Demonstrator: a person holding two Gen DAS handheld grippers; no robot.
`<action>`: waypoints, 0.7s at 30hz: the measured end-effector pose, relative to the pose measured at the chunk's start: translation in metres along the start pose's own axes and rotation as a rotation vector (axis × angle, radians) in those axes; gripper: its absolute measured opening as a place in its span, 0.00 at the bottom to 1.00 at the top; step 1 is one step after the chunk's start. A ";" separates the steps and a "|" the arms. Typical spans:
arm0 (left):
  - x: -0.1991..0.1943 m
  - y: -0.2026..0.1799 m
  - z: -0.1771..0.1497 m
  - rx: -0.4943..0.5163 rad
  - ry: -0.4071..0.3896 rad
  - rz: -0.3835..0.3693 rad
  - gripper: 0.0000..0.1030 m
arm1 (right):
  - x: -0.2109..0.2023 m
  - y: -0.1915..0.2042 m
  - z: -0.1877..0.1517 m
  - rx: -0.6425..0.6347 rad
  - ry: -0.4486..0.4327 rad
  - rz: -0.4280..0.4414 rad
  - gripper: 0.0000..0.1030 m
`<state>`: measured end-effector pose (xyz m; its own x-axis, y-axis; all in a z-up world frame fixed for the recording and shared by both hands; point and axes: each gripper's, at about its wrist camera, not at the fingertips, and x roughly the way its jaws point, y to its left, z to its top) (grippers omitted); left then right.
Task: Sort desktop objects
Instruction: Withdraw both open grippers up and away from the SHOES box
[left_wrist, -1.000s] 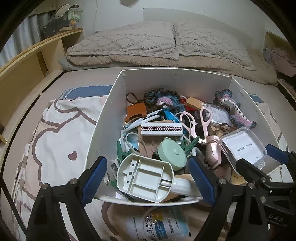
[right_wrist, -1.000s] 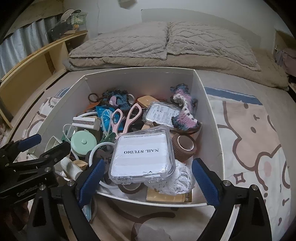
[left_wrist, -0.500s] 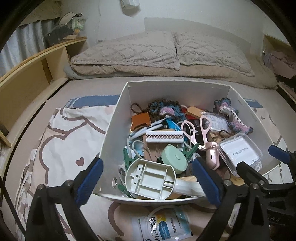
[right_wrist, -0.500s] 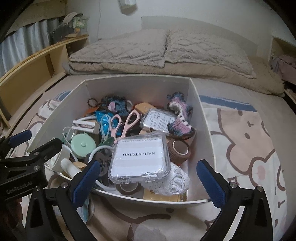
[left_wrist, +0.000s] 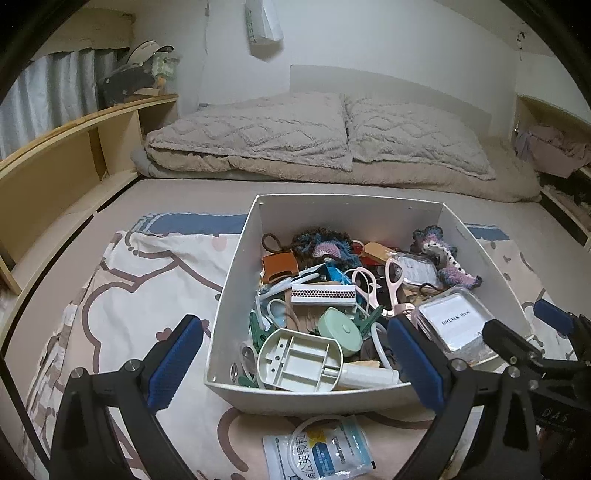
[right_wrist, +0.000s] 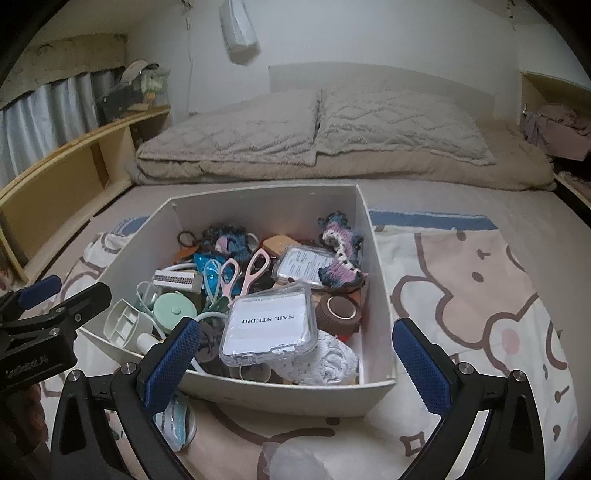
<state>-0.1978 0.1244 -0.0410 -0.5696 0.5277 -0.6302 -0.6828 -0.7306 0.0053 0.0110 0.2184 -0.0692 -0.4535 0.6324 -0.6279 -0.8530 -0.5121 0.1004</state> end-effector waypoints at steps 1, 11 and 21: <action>-0.002 0.000 -0.001 0.001 -0.004 -0.001 0.98 | -0.003 0.000 -0.001 -0.003 -0.008 0.000 1.00; -0.026 0.010 -0.003 -0.032 -0.070 -0.049 0.98 | -0.035 0.000 -0.013 -0.069 -0.112 -0.005 1.00; -0.048 0.019 -0.010 -0.026 -0.121 -0.051 0.98 | -0.059 -0.002 -0.030 -0.094 -0.143 -0.003 1.00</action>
<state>-0.1790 0.0807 -0.0190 -0.5866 0.6120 -0.5305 -0.7012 -0.7115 -0.0453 0.0469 0.1643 -0.0559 -0.4892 0.7067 -0.5111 -0.8295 -0.5581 0.0224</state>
